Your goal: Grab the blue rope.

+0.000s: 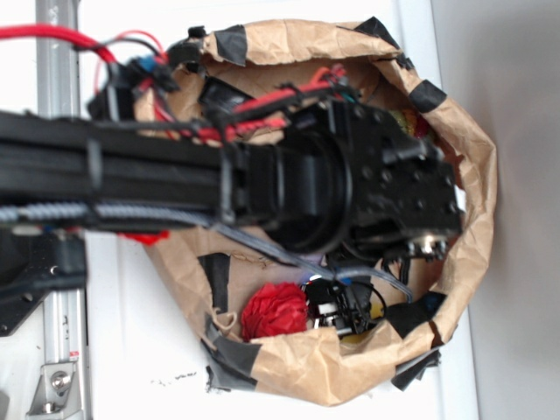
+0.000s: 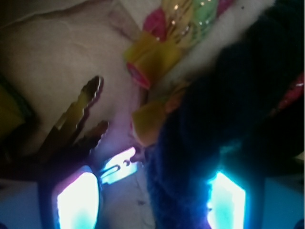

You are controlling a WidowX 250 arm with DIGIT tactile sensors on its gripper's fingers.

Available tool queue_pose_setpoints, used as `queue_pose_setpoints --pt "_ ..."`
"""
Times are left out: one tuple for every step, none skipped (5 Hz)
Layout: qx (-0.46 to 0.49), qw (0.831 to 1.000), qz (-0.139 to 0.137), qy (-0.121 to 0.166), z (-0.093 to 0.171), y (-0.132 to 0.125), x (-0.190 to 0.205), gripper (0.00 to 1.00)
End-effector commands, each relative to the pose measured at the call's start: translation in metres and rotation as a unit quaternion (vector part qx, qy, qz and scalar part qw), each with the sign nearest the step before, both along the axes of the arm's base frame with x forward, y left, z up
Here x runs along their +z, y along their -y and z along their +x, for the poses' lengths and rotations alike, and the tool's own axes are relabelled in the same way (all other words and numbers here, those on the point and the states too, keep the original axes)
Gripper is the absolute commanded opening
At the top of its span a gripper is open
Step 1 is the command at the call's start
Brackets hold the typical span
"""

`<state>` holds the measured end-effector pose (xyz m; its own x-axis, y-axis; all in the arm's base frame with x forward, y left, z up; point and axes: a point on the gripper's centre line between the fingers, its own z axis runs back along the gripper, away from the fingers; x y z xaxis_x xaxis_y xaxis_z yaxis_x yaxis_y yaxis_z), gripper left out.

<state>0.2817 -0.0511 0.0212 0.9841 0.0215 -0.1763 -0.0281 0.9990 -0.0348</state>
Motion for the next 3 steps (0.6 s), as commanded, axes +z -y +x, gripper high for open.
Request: queue_pose_setpoints --pt "0.001 0.998 0.035 0.049 -0.001 -0.018 0.026 0.0" --pt "0.006 0.995 0.043 0.085 -0.001 -0.032 0.061 0.0" --pt "0.014 0.991 0.017 0.133 -0.013 -0.041 0.11 0.0"
